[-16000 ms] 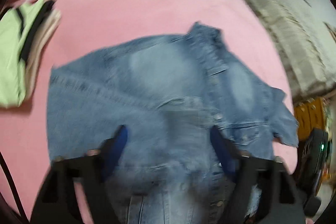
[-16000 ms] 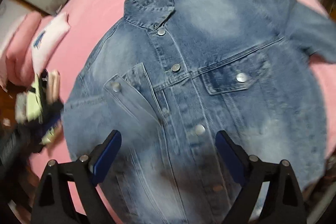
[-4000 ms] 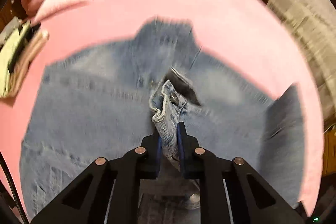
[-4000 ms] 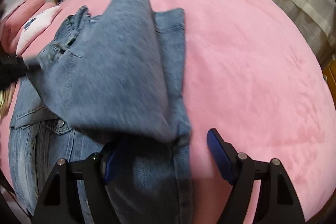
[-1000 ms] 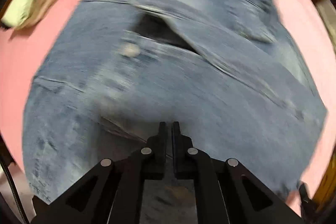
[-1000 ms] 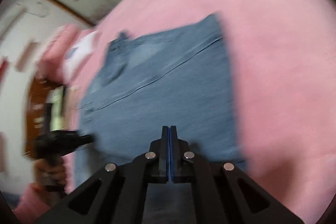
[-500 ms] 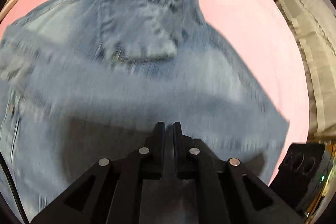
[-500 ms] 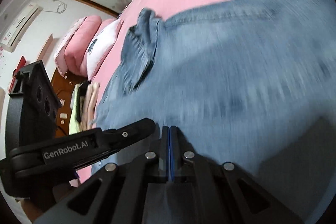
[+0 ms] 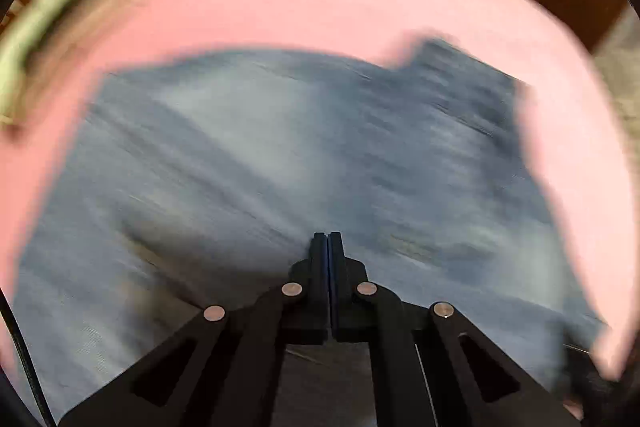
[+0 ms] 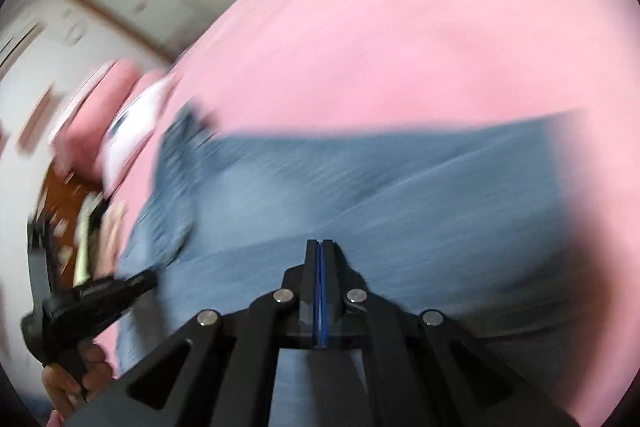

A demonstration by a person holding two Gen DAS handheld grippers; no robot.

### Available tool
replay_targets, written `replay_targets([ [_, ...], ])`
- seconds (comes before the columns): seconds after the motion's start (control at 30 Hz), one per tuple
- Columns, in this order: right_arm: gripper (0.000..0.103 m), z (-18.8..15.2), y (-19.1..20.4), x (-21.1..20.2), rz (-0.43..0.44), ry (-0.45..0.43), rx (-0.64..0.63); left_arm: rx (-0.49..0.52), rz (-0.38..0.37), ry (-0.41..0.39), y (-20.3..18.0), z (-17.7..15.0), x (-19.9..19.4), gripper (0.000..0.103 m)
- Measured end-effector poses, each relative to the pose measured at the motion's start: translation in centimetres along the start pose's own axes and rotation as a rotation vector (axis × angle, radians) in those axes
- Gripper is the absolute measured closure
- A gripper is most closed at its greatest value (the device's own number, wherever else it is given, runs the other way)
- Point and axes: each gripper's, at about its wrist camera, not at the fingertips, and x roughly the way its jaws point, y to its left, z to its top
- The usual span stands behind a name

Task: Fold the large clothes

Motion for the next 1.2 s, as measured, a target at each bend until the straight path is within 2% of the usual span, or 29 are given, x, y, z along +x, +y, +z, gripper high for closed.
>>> replay_targets([
  [0.03,0.103,0.3,-1.3,-0.9,-0.02,-0.025,0.024,-0.02,0.045,0.003,1.5,0.7,0.5,0.102],
  [0.07,0.103,0.7,-2.6,-1.7,-0.029,-0.042,0.047,-0.046,0.035,0.022,2.7,1.1,1.0,0.101],
  [0.13,0.103,1.1,-4.0,-3.5,-0.154,-0.089,0.028,-0.144,-0.097,0.077,5.3,1.6,1.9,0.102],
  [0.17,0.103,1.1,-4.4,-3.9,-0.166,-0.095,0.028,-0.174,-0.136,0.091,6.0,1.7,2.0,0.102],
  [0.23,0.103,1.0,-5.0,-4.1,-0.15,-0.094,0.067,-0.144,-0.131,0.091,5.7,1.9,2.0,0.102],
  [0.3,0.103,1.0,-4.3,-3.7,-0.186,-0.097,0.064,-0.107,-0.098,0.075,5.6,1.7,1.7,0.102],
  [0.4,0.103,0.7,-3.7,-3.9,-0.231,-0.103,0.074,-0.103,-0.092,0.066,5.3,1.6,1.4,0.102],
  [0.5,0.103,0.1,-3.7,-4.2,-0.218,-0.112,0.11,-0.127,-0.145,0.068,5.9,0.2,0.2,0.102],
  [0.53,0.103,-0.1,-3.6,-4.4,-0.213,-0.114,0.113,-0.135,-0.165,0.069,7.7,-1.2,-0.7,0.102],
  [0.57,0.103,-0.3,-3.5,-4.5,-0.214,-0.114,0.109,-0.139,-0.187,0.069,8.2,-2.9,-0.6,0.102],
  [0.6,0.103,-0.6,-3.3,-4.8,-0.218,-0.112,0.098,-0.134,-0.208,0.071,8.5,-3.2,-0.9,0.102],
  [0.7,0.103,-1.7,-2.1,-5.4,-0.244,-0.103,0.047,-0.09,-0.248,0.085,9.3,-3.7,-2.1,0.102],
  [0.87,0.103,-4.7,-1.0,-6.5,-0.293,-0.049,0.001,-0.027,-0.261,0.089,10.5,-6.6,-4.3,0.102],
  [0.97,0.103,-7.6,-0.5,-7.6,-0.303,-0.031,0.011,0.028,-0.214,0.12,10.5,-8.4,-4.7,0.097],
  [1.2,0.103,-13.4,0.7,-10.1,-0.319,-0.002,0.079,0.212,-0.164,0.117,11.3,-13.4,-7.4,0.097],
])
